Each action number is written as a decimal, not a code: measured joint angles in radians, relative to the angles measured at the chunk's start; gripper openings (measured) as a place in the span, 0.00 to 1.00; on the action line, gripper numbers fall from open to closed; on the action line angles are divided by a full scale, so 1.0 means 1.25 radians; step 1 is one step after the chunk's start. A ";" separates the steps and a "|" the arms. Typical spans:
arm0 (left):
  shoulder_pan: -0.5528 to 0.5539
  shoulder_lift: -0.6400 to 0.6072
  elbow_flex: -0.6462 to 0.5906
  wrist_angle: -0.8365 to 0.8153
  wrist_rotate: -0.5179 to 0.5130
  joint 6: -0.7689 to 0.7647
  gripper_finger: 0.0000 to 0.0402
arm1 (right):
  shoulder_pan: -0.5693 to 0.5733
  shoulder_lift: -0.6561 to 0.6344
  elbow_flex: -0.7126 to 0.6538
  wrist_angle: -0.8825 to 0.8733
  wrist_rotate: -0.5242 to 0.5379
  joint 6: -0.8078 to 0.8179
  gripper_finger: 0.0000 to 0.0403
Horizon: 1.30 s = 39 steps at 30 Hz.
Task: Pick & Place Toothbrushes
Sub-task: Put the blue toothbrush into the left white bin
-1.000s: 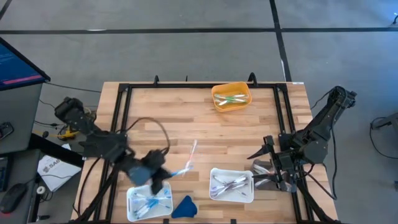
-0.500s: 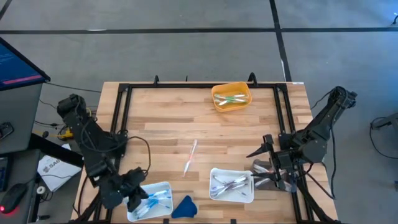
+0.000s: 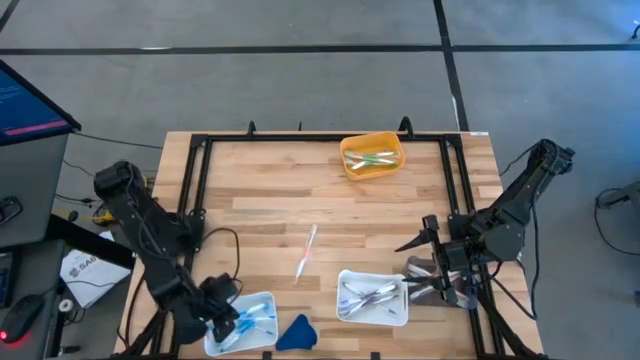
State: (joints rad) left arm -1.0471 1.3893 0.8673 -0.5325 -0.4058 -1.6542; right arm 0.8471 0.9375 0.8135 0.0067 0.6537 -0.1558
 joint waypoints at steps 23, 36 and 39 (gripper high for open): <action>0.049 0.199 0.002 -0.021 0.114 0.003 0.16 | -0.031 0.000 0.000 0.000 0.000 0.000 0.71; 0.066 0.173 -0.001 -0.005 0.183 -0.030 0.25 | -0.031 0.000 0.000 0.000 0.000 0.000 0.71; 0.077 0.169 -0.001 -0.002 0.225 -0.031 0.26 | -0.031 0.000 0.000 0.000 0.000 0.000 0.71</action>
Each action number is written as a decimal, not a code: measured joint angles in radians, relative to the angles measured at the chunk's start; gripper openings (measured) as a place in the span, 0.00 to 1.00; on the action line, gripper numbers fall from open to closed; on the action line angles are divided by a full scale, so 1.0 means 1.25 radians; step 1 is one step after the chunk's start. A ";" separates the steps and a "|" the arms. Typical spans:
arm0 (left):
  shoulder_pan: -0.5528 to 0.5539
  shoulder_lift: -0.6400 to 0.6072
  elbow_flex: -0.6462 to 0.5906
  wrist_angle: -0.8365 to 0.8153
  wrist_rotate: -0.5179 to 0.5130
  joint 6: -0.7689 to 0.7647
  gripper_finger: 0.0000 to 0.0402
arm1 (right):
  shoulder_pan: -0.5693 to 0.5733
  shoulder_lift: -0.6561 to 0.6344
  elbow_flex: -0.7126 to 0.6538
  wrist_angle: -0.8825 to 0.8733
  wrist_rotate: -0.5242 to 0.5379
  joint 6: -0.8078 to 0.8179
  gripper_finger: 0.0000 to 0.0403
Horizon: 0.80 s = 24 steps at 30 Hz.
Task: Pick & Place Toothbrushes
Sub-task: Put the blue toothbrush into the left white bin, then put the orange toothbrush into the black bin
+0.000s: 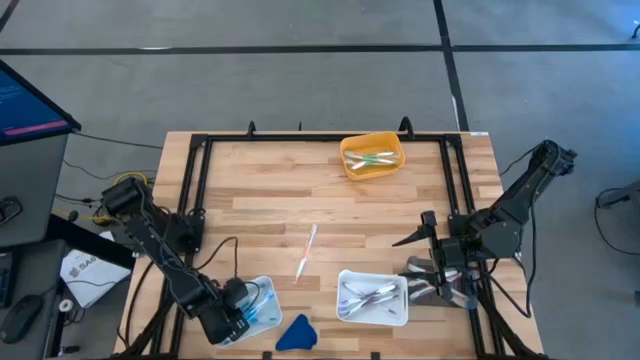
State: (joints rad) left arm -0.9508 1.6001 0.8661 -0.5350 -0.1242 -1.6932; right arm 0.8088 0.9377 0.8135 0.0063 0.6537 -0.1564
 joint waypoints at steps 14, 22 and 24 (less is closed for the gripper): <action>0.038 -0.050 0.000 -0.006 -0.006 -0.064 0.47 | 0.000 0.000 0.000 0.000 0.000 0.000 0.71; 0.039 -0.050 0.002 -0.006 0.020 -0.062 0.62 | 0.000 0.000 0.000 0.000 0.000 0.000 0.71; 0.039 -0.050 0.002 -0.006 0.022 -0.057 0.63 | 0.000 0.000 0.000 0.000 0.000 0.000 0.71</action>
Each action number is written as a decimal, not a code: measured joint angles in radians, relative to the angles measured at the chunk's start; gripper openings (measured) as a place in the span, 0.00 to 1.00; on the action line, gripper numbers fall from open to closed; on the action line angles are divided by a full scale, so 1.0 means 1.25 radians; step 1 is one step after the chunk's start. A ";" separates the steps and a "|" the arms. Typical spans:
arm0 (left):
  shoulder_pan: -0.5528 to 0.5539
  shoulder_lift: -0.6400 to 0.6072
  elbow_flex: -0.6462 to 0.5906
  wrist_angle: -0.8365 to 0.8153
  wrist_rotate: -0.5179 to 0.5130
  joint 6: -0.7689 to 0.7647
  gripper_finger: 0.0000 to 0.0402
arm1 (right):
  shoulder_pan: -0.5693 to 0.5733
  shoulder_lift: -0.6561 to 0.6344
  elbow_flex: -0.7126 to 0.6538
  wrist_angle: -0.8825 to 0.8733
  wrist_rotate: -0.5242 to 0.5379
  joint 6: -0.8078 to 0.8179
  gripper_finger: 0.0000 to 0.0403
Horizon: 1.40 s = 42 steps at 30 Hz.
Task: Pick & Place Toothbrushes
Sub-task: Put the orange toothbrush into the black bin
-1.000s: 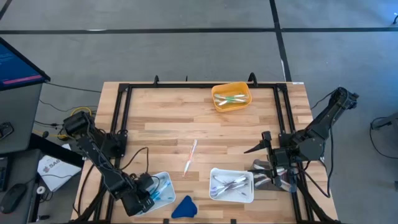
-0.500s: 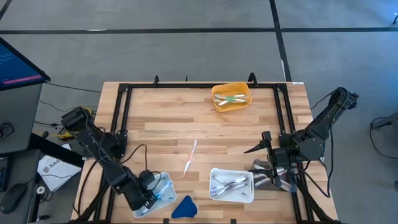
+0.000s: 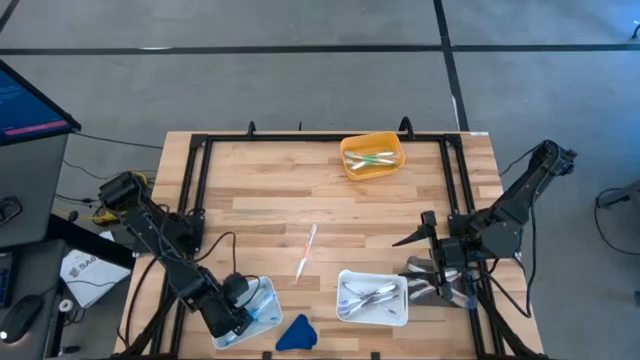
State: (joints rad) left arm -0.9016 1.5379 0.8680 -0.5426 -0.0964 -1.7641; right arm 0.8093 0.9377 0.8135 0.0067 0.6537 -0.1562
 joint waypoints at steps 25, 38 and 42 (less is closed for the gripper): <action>0.000 -0.200 0.000 -0.013 -0.358 0.137 0.50 | 0.000 0.000 0.000 0.000 0.000 0.000 0.71; 0.228 -0.108 0.001 0.322 -0.303 0.581 0.35 | -0.001 0.000 0.000 0.000 0.000 0.000 0.71; 0.299 -0.028 0.000 0.366 -0.162 0.633 0.23 | -0.001 0.000 0.000 0.000 0.000 0.000 0.71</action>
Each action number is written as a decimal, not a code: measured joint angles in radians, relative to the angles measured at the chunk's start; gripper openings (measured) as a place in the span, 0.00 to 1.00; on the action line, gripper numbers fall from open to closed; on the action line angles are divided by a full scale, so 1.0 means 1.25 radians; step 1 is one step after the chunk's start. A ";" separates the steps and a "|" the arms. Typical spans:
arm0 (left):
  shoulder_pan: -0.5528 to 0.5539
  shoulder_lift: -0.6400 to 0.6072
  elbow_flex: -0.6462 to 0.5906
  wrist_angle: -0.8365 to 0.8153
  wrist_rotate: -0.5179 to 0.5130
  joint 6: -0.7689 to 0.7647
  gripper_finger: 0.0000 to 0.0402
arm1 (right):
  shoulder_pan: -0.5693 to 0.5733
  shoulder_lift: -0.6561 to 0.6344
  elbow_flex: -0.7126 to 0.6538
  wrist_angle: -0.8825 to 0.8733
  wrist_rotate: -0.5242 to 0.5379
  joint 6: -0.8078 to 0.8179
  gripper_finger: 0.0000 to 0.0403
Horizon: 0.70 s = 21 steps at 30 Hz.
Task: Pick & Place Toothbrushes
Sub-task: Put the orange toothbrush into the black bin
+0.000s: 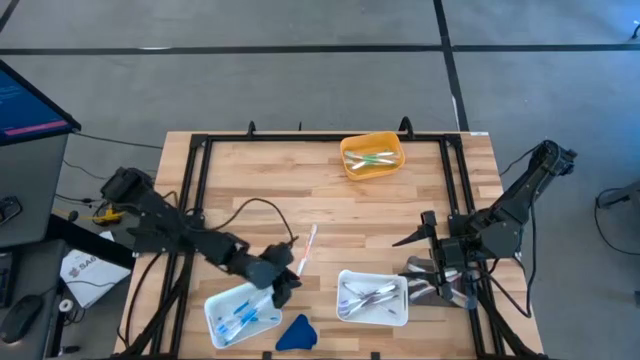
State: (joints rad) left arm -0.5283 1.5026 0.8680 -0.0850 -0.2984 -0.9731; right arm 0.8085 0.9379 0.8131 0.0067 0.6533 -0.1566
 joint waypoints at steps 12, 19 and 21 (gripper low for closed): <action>0.062 0.032 0.001 0.084 -0.241 0.474 0.01 | -0.080 0.000 0.000 0.001 -0.001 -0.077 0.71; 0.151 0.032 0.000 0.116 -0.433 0.644 0.02 | -0.244 0.000 0.000 -0.093 -0.097 -0.126 0.71; 0.197 0.032 0.000 0.118 -0.432 0.652 0.02 | -0.313 0.001 -0.002 -0.137 -0.197 -0.119 0.71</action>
State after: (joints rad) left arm -0.2826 1.5429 0.8677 0.0625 -0.8378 -0.1578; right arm 0.4174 0.9386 0.8112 -0.1647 0.4066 -0.3049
